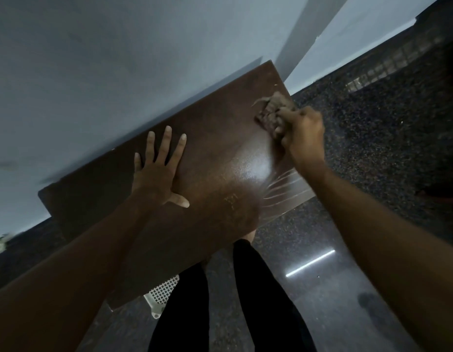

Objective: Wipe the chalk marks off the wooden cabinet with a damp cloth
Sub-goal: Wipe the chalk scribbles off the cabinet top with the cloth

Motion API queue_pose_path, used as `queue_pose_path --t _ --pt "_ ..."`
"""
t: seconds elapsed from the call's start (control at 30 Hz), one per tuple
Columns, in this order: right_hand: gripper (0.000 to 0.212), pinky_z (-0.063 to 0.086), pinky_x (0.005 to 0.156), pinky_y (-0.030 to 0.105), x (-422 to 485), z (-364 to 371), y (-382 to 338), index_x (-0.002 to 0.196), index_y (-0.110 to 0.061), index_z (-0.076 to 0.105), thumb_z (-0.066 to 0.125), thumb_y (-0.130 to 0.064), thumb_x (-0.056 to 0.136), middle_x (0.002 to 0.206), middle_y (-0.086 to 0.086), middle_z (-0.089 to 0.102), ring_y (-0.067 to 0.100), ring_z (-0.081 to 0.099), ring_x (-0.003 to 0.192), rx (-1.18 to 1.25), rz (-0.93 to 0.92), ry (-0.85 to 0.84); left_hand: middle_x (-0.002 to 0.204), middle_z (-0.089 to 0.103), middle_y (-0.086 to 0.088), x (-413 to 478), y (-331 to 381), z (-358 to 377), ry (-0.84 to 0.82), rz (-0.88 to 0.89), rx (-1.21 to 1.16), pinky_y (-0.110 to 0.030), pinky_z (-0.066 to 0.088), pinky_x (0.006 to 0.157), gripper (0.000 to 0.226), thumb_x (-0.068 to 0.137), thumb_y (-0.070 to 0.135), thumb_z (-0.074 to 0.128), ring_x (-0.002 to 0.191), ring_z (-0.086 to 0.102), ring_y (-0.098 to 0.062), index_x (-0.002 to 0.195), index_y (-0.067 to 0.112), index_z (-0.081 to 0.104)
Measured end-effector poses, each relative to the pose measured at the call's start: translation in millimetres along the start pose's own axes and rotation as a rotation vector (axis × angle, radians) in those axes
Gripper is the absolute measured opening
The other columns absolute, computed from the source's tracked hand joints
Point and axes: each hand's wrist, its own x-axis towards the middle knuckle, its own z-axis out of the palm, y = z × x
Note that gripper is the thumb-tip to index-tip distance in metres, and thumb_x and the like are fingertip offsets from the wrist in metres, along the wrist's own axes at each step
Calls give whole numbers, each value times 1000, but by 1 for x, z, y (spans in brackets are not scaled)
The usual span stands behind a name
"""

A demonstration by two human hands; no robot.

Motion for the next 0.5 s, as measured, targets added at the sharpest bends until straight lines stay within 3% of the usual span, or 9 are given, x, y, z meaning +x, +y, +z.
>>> queue_pose_path --t 0.1,0.27,0.4,0.5 --pt "17 41 45 30 14 -12 -15 74 -10 53 64 -12 87 72 14 61 22 59 60 346 180 50 154 -50 0 0 0 2 24 6 -2 -69 6 119 164 49 70 87 147 -35 -37 149 36 -38" --pt "12 45 50 30 -3 0 -11 75 -12 56 63 -13 85 89 20 63 22 64 67 362 184 103 156 -48 0 1 -3 6 59 12 -4 -67 5 119 164 49 69 87 148 -34 -36 151 36 -36" --pt "20 47 55 35 -59 23 10 83 -18 59 69 -35 87 84 8 65 19 61 69 39 36 22 159 -43 -1 1 -6 11 104 41 -26 -66 3 119 162 49 69 87 150 -30 -35 155 34 -30" --pt "38 55 69 52 -107 50 37 88 -28 61 66 -64 81 103 9 61 27 64 84 -221 -104 -39 164 -34 -5 -4 -16 26 178 76 -18 -61 1 122 149 58 78 76 153 -24 -33 159 28 -22"
